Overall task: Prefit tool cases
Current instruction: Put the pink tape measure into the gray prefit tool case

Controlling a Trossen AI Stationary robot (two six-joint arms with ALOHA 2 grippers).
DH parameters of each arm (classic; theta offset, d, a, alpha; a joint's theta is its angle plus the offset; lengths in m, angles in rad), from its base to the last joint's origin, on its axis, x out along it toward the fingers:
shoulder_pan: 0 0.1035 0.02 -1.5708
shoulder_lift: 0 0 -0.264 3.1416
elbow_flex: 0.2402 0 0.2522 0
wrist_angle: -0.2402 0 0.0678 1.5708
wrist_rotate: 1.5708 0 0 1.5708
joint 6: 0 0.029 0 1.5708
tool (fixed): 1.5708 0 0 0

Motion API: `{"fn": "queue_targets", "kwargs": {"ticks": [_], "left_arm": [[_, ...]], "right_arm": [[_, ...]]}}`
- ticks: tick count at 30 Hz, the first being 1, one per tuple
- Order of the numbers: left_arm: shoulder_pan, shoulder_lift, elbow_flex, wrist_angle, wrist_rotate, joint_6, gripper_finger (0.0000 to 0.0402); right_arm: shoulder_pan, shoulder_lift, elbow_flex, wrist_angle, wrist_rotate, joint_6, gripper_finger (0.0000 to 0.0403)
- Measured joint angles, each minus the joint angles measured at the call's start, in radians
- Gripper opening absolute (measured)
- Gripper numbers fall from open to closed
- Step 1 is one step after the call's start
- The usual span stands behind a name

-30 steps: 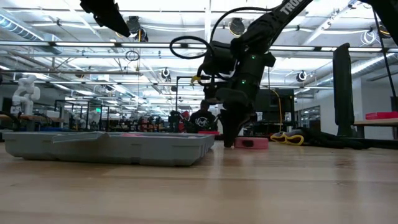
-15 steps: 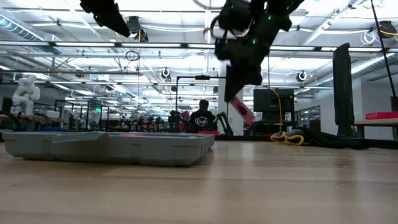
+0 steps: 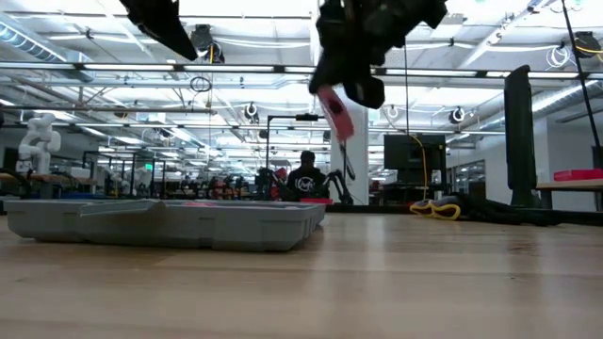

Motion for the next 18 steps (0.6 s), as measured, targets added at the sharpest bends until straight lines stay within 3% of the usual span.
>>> {"fn": "queue_targets", "kwargs": {"ticks": [6,13,18], "left_arm": [[-0.079,0.0,0.0,-0.051,-0.17,0.019,0.0111],[-0.279,0.0,0.0,-0.06,-0.179,0.017,0.0111],[-0.442,0.0,0.0,-0.165,-0.185,-0.143,0.0111]], "right_arm": [[0.071,0.053,0.0,0.218,-0.152,0.317,0.0],[0.136,0.279,0.023,0.652,-0.2,0.611,0.0],[0.153,0.469,0.205,0.722,-0.223,0.677,0.0]]}}
